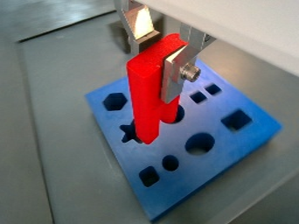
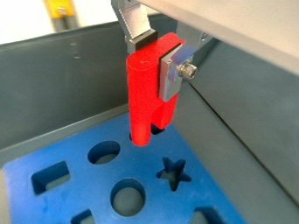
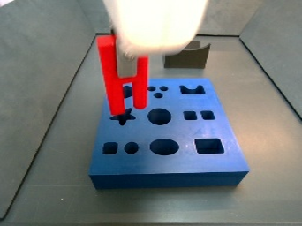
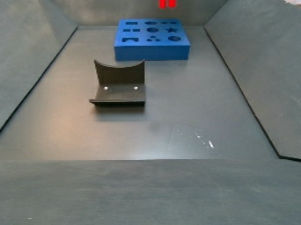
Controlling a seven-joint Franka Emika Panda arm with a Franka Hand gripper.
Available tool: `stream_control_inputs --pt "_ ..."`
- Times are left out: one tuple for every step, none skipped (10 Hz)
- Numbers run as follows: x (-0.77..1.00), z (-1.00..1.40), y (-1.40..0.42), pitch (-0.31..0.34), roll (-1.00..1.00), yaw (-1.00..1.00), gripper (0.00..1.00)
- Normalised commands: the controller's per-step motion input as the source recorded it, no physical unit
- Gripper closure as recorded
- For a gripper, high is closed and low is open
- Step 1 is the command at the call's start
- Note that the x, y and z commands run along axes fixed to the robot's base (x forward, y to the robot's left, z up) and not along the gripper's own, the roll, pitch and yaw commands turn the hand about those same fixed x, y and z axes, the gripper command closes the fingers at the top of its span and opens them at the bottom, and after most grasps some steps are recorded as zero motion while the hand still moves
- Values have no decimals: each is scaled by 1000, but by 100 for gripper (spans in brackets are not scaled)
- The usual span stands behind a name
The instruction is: Insert the square-circle object.
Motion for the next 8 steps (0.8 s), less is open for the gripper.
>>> stream_control_inputs --pt "0 -331 0 0 0 -1000 100" --pt "0 -426 -94 0 0 -1000 100" --pt "0 -437 -220 0 0 -957 100" --pt "-280 -457 -420 0 3 -580 100" --pt "-489 -351 -274 0 0 -203 100" --pt "-123 -226 -114 0 -39 -9 100" --pt "0 -237 -100 0 -10 0 100" --pt "20 -280 -129 0 0 0 100"
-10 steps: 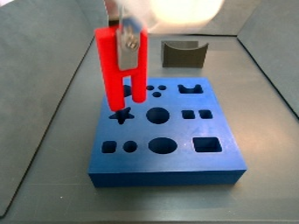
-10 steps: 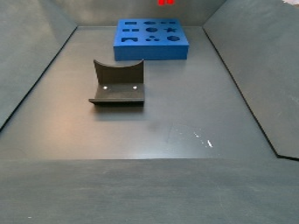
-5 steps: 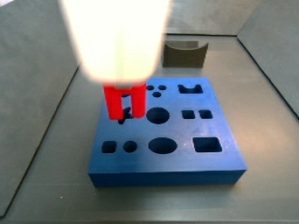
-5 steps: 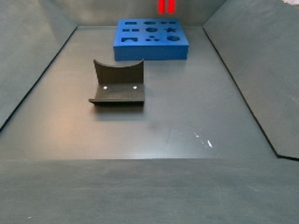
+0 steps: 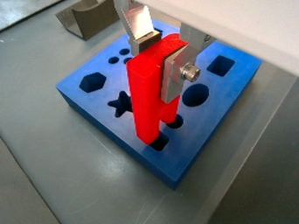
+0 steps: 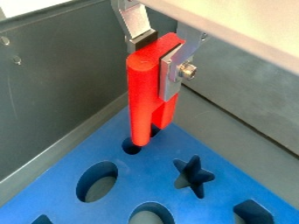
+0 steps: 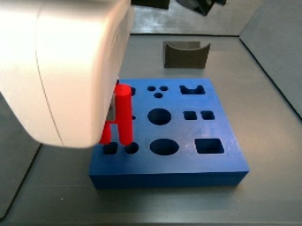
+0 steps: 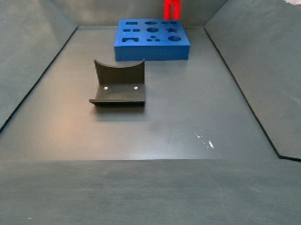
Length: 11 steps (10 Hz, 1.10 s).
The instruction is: Insert the square-circle object.
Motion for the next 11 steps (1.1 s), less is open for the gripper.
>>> stream_control_inputs --pt "174 -366 -169 37 0 17 100" --pt "183 -417 -123 34 0 60 100" --pt "91 -414 -60 21 -70 0 100" --pt "109 -554 0 0 -9 0 100" --pt "60 -749 63 0 0 0 100" --pt "9 -866 146 0 14 0 100" --pt "0 -971 217 -17 0 0 100" --pt "0 -1000 189 -83 -47 0 100" --pt "-31 -974 94 -100 -69 -14 100" --pt "-120 -977 0 -103 -57 0 100" --pt "-94 -1000 0 -70 -31 0 100"
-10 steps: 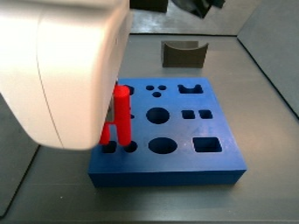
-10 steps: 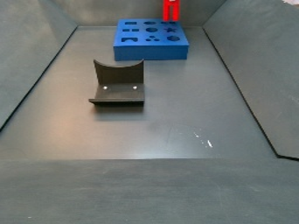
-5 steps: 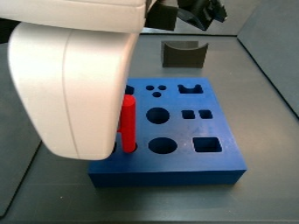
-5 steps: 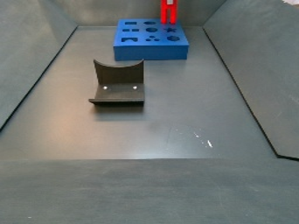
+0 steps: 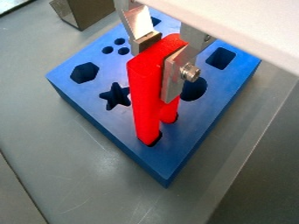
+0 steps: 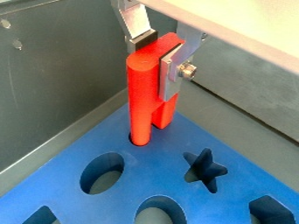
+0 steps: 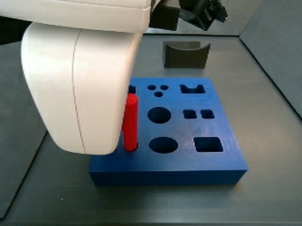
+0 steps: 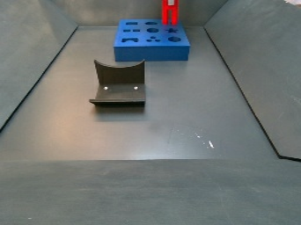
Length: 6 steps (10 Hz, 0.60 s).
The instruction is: Insert the square-circle object.
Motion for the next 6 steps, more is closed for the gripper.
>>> stream_control_inputs --pt "-51 -983 0 -64 -54 20 100" --pt "0 -909 0 -33 -106 126 100" --pt "0 -837 -46 -13 -133 157 100" --pt "0 -789 -43 0 -156 169 100" --pt "0 -786 0 0 -164 211 100" --pt "-49 -1000 0 -39 -71 6 100"
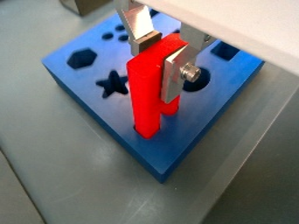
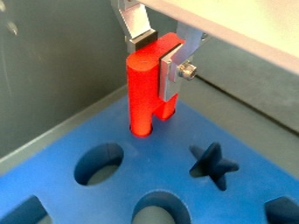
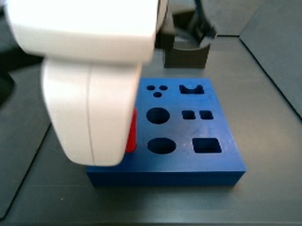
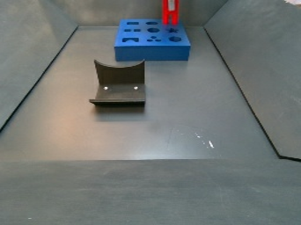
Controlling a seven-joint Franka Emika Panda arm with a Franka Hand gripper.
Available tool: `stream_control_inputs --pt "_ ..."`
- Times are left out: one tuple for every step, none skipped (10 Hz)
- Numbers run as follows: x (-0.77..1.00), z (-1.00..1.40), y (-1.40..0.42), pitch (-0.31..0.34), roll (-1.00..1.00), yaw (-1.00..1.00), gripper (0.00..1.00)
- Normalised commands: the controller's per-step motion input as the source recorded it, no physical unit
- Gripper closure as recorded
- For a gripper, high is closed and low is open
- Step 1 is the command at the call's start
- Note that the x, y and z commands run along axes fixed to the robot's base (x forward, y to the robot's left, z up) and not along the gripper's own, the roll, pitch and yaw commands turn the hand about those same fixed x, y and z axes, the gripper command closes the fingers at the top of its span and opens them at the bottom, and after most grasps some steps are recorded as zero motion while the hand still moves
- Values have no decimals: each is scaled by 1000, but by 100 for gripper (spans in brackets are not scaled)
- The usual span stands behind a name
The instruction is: Insert the square-circle object.
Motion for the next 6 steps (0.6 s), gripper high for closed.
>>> stream_control_inputs --pt "-26 -1000 46 0 0 -226 100" --pt "-29 -1000 43 0 0 -303 100" --pt "-26 -1000 49 0 0 -277 100" --pt "-11 -1000 20 -6 0 -174 100" --pt "-34 -389 0 -164 -354 0 100" --pt "0 -140 0 -56 -126 0 100"
